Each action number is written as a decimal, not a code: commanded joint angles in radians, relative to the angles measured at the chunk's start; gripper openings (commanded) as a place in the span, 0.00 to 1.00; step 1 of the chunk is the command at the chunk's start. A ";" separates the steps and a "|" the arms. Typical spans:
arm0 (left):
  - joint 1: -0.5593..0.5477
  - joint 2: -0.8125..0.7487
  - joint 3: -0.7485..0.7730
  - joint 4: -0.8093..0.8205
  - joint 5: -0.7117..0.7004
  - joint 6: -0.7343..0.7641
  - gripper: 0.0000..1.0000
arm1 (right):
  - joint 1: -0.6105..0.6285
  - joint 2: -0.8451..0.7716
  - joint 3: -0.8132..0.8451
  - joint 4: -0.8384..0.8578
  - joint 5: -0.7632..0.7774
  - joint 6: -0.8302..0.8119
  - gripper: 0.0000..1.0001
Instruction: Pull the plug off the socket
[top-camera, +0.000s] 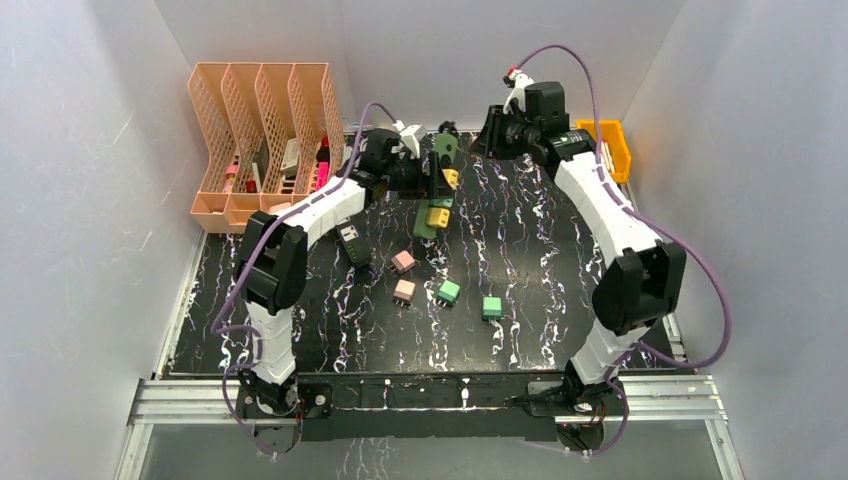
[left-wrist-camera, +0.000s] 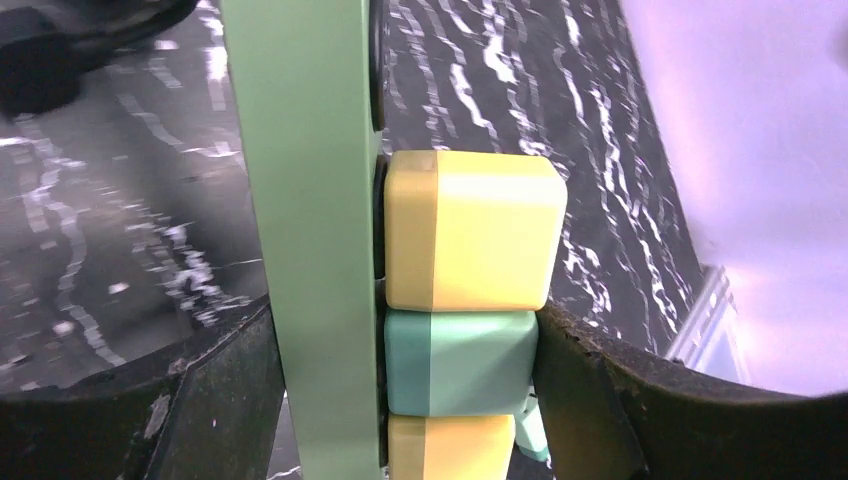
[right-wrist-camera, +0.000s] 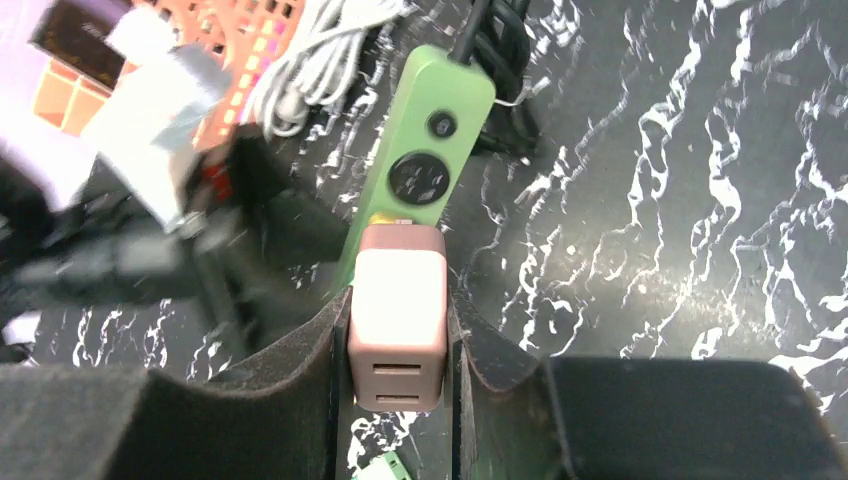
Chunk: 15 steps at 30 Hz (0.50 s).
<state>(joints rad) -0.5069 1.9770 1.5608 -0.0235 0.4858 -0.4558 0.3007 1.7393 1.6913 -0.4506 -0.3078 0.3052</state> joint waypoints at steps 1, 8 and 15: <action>0.057 -0.006 0.005 -0.027 -0.086 -0.017 0.43 | 0.050 -0.184 0.001 0.106 0.030 -0.066 0.00; 0.066 0.008 0.033 -0.027 -0.080 -0.016 0.43 | 0.003 -0.191 -0.060 0.091 -0.101 -0.028 0.00; 0.119 0.018 0.097 -0.069 -0.089 0.010 0.43 | 0.119 -0.172 -0.237 0.020 -0.222 -0.123 0.00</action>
<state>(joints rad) -0.4241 2.0243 1.5883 -0.0877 0.3822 -0.4529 0.3184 1.5427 1.5303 -0.3793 -0.4536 0.2544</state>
